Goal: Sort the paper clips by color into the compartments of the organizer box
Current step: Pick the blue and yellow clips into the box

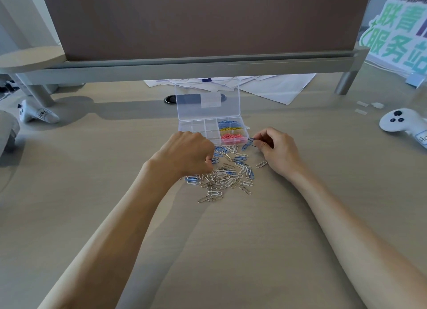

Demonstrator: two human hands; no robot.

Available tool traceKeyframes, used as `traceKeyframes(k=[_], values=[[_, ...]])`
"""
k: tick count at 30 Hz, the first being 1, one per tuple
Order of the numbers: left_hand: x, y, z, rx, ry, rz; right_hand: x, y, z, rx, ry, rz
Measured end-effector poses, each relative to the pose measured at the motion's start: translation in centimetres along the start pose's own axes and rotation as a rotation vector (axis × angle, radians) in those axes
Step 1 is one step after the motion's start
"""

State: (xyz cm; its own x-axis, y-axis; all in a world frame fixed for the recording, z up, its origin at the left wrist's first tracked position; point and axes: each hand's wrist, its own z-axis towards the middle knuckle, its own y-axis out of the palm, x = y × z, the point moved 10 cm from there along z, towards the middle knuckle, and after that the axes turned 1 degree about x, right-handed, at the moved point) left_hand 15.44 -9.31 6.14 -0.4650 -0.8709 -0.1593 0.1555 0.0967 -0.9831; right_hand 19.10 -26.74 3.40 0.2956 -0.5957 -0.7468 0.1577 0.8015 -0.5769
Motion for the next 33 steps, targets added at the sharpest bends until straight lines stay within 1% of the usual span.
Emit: traceKeyframes(k=[7, 13, 16, 20, 24, 27, 29, 33], values=[[-2.9, -0.9, 2.4, 0.085, -0.169, -0.305, -1.6, -0.4, 1.7, 0.079, -0.050, 0.111], [-5.3, 0.8, 7.9, 0.084, -0.250, -0.398, -3.1, 0.1, 6.8, 0.127, -0.097, 0.069], [-5.8, 1.2, 9.6, 0.090, -0.281, -0.365, -2.7, 1.5, 8.3, 0.104, -0.082, 0.033], [-5.8, 0.4, 10.6, 0.159, -0.281, -0.298, -1.7, 2.5, 9.3, 0.079, -0.044, 0.011], [-5.9, 1.1, 11.0, 0.137, -0.277, -0.234, -1.1, 2.8, 9.4, 0.070, -0.018, 0.012], [-6.1, 1.5, 11.0, 0.153, -0.274, -0.234, -1.3, 2.9, 9.5, 0.060, -0.046, -0.022], [-6.1, 1.4, 10.9, 0.163, -0.279, -0.236, -1.4, 3.2, 9.6, 0.033, -0.065, -0.069], [-6.4, 0.6, 10.0, 0.192, -0.290, -0.282, -1.6, 4.3, 9.3, -0.048, -0.137, -0.257]])
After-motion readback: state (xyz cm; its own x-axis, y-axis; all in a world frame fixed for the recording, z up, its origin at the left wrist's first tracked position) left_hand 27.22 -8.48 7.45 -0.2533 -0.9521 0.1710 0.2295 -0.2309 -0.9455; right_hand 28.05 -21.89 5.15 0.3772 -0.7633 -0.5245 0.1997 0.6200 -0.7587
